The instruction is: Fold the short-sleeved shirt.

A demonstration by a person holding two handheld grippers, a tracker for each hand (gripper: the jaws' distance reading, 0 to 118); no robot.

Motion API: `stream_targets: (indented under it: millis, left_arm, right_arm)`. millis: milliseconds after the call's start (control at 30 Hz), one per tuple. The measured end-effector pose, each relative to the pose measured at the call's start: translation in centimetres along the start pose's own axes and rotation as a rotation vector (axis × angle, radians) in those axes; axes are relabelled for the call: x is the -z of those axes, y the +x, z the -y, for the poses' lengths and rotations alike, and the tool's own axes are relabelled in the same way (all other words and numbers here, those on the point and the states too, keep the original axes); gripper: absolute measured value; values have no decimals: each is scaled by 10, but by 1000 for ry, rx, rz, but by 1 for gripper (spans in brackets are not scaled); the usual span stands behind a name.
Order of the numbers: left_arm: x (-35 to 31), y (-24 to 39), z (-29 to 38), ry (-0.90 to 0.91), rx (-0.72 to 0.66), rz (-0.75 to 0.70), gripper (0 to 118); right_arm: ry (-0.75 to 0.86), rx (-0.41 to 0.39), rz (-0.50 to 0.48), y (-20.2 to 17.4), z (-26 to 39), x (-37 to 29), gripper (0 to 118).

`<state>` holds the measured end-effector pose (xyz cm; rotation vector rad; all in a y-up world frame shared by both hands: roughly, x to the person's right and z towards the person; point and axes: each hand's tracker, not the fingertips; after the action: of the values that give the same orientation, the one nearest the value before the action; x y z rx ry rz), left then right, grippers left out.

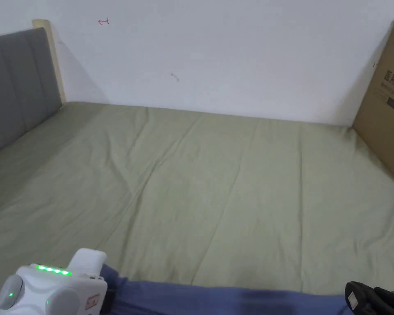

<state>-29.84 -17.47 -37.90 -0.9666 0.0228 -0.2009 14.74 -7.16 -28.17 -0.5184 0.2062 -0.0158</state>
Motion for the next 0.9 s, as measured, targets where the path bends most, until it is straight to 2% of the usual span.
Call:
stream_targets:
  millis: [33, 67, 167, 267, 300, 333, 367, 400, 533, 700, 767, 800, 833, 867, 900]
  left_arm:
    - [-7, -1, 1, 30, 9, -56, 8]
    - [-9, -1, 1, 11, -40, 7, 8]
    - [-19, 17, -12, -53, -237, 289, 8]
    - [-24, 63, -34, -52, -364, 617, 9]
    - [-23, 85, -43, -64, -372, 695, 20]
    - [-20, 105, -51, -76, -371, 780, 48]
    - [-16, 127, -59, -86, -377, 839, 85]
    - [-10, 148, -66, -131, -379, 872, 111]
    - [-5, 190, -82, -192, -282, 865, 108]
    - [-40, 144, -78, 21, -307, 760, 108]
    - [-49, 124, -71, 58, -315, 723, 102]
    - [-52, 121, -68, 68, -318, 693, 80]
    - [-53, 119, -67, 60, -309, 665, 49]
    - [-50, 123, -64, 44, -289, 625, 13]
    - [-43, 128, -58, 26, -265, 587, 2]
  right_arm:
    - [4, -1, -5, 1, 1, -2, 0]
    - [8, 0, -7, 2, 4, -4, 0]
    - [4, 6, -16, 8, 10, -8, 0]
    - [-3, 16, -17, 14, 14, -13, 0]
    - [0, 24, -15, 18, 16, -16, 0]
    - [6, 34, -13, 21, 16, -20, 0]
    - [11, 45, -10, 25, 17, -23, 0]
    - [15, 54, -7, 29, 17, -26, 0]
    - [29, 79, 16, 43, 17, -35, 0]
    - [49, 120, 39, 61, 18, -43, 0]
    - [51, 131, 45, 67, 19, -43, 0]
    - [51, 136, 46, 69, 19, -41, 0]
    - [50, 139, 47, 71, 20, -40, 0]
    - [48, 143, 49, 73, 20, -38, 0]
    - [45, 149, 51, 75, 20, -37, 0]
